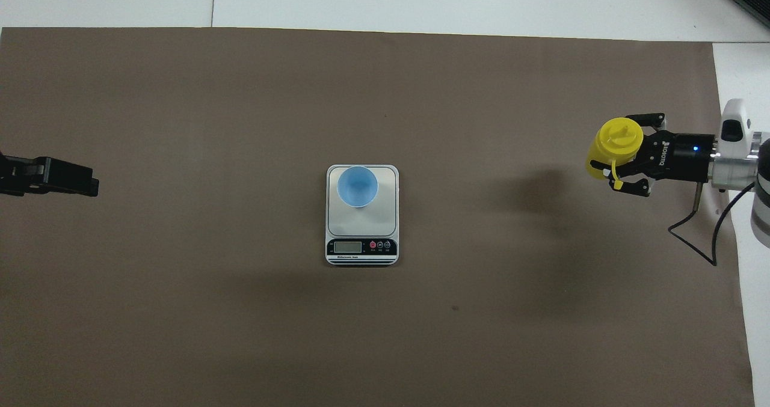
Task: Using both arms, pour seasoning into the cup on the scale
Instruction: 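Lift the yellow bottle with the right gripper and carry it toward the cup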
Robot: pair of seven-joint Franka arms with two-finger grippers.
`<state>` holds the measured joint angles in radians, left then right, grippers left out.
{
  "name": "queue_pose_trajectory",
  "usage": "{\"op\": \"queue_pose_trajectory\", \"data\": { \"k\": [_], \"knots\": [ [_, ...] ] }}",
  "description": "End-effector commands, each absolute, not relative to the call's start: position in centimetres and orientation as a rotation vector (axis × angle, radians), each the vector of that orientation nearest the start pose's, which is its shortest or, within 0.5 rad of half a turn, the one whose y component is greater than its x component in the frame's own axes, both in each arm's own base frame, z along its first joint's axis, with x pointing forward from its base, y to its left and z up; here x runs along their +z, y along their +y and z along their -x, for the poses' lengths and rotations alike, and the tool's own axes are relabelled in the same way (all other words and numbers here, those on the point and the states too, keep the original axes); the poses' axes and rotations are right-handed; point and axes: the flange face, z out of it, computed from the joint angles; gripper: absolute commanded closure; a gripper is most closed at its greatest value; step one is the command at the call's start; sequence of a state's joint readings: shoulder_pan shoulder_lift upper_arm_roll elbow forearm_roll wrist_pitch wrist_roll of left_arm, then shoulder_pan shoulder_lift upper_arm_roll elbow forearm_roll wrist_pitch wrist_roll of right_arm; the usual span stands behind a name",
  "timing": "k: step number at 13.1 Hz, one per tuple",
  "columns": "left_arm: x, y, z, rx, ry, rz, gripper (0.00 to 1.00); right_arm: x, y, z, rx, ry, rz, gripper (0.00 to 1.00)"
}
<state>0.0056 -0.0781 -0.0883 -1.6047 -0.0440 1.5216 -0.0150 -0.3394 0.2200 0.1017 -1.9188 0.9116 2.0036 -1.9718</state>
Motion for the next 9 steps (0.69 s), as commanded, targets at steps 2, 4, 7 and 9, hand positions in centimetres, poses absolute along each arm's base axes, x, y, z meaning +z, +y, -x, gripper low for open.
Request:
{"op": "queue_pose_trajectory", "data": {
  "k": [2,4,7,9],
  "knots": [
    [64.8,-4.7,-51.5,0.021,0.108,3.157,0.0,41.2,-6.6,-60.2,-0.766,-1.63,2.027,1.0],
    [64.7,-4.7,-51.5,0.024,0.108,3.157,0.0,41.1,-5.0,-60.5,-0.737,-1.676,2.016,1.0],
    [64.8,-4.7,-51.5,0.021,0.108,3.157,0.0,41.0,-2.0,-61.4,-0.749,-1.777,2.04,1.0],
    [64.8,-4.7,-51.5,0.021,0.108,3.157,0.0,40.9,-0.4,-61.7,-0.737,-1.808,2.053,1.0]
  ]
}}
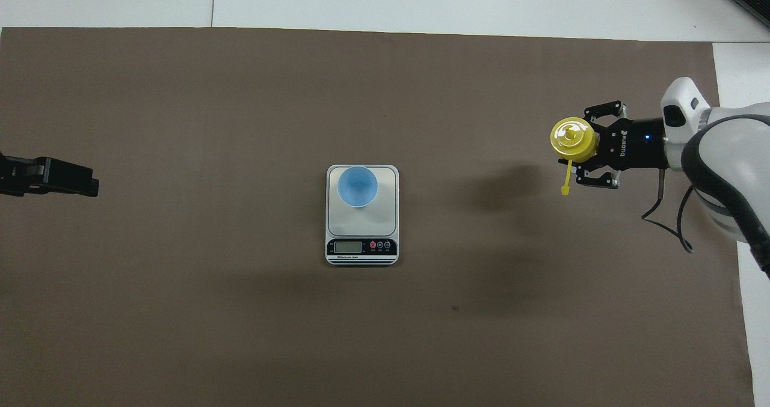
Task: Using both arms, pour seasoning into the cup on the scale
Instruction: 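Lift the yellow bottle with the right gripper and carry it toward the cup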
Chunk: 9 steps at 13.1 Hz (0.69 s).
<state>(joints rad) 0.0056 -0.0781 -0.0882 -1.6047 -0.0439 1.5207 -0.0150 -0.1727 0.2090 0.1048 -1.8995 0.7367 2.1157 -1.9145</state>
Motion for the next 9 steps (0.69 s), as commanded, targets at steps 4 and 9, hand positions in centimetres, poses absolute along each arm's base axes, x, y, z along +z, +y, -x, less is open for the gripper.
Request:
{"op": "queue_pose_trajectory", "data": {
  "k": [4,9],
  "knots": [
    [64.8,-4.7,-51.5,0.021,0.108,3.157,0.0,41.1,3.9,-62.4,-0.687,-1.881,2.124,1.0],
    [64.8,-4.7,-51.5,0.021,0.108,3.157,0.0,41.1,10.3,-63.1,-0.65,-2.028,2.235,1.0]
  ]
}}
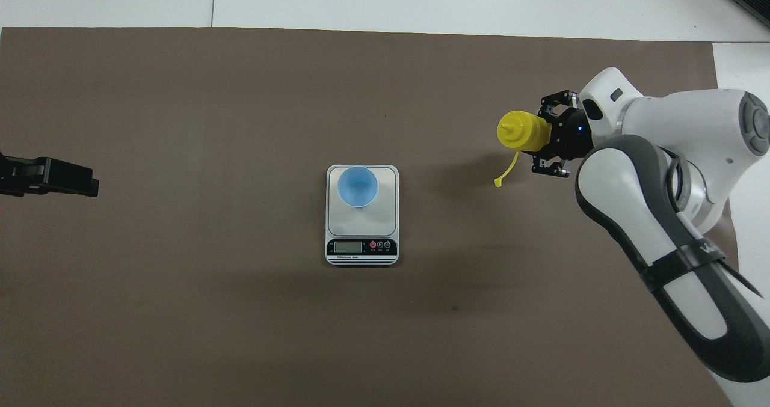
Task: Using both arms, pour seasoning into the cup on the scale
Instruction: 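Lift the yellow bottle with the right gripper and carry it toward the cup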
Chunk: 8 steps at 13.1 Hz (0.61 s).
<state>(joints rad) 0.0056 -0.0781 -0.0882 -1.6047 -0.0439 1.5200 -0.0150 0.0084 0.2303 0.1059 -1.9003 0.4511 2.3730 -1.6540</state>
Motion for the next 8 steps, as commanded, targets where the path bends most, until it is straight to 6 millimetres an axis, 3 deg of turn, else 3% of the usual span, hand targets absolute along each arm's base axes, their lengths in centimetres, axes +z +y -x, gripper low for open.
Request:
{"op": "queue_pose_trajectory", "data": {
  "k": [1,4,8],
  "knots": [
    [64.7,-4.7,-51.5,0.026,0.108,3.157,0.0,41.3,11.7,-63.0,-0.639,-2.057,2.251,1.0],
    [64.8,-4.7,-51.5,0.024,0.108,3.157,0.0,41.7,15.2,-62.6,-0.58,-2.157,2.336,1.0],
    [64.7,-4.7,-51.5,0.026,0.108,3.157,0.0,43.3,20.1,-62.5,-0.479,-2.514,2.345,1.0]
  ]
}}
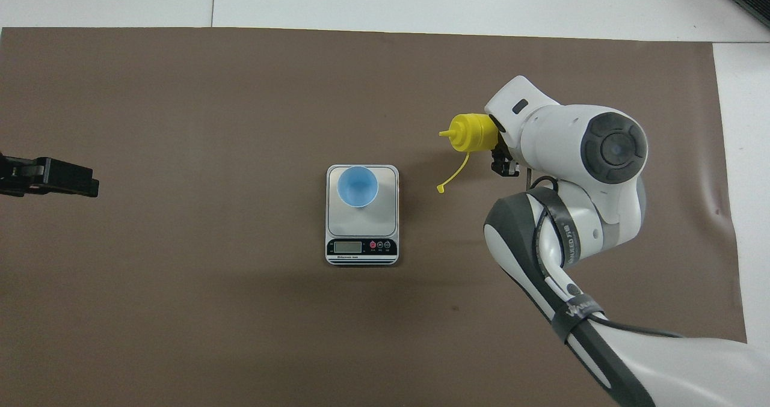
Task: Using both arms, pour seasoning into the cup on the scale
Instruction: 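Lift the yellow bottle with the right gripper and carry it toward the cup, then tilt the yellow bottle nozzle-down over the blue cup with the right gripper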
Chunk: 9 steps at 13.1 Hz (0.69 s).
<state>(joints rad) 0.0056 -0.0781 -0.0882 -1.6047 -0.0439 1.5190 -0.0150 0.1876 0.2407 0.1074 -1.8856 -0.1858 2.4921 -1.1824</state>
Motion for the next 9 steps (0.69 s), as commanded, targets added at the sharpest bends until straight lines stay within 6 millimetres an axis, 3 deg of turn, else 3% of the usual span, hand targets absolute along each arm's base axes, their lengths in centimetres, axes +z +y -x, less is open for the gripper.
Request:
{"op": "queue_pose_trajectory", "data": {
  "k": [1,5,9],
  "knots": [
    [64.8,-4.7,-51.5,0.024,0.108,3.157,0.0,42.8,20.6,-62.5,0.359,2.016,-1.937,1.0],
    [64.7,-4.7,-51.5,0.026,0.108,3.157,0.0,42.5,25.4,-62.6,0.275,2.017,-1.804,1.0],
    [64.8,-4.7,-51.5,0.024,0.108,3.157,0.0,40.4,31.3,-61.9,0.175,2.058,-1.599,1.0]
  ]
}}
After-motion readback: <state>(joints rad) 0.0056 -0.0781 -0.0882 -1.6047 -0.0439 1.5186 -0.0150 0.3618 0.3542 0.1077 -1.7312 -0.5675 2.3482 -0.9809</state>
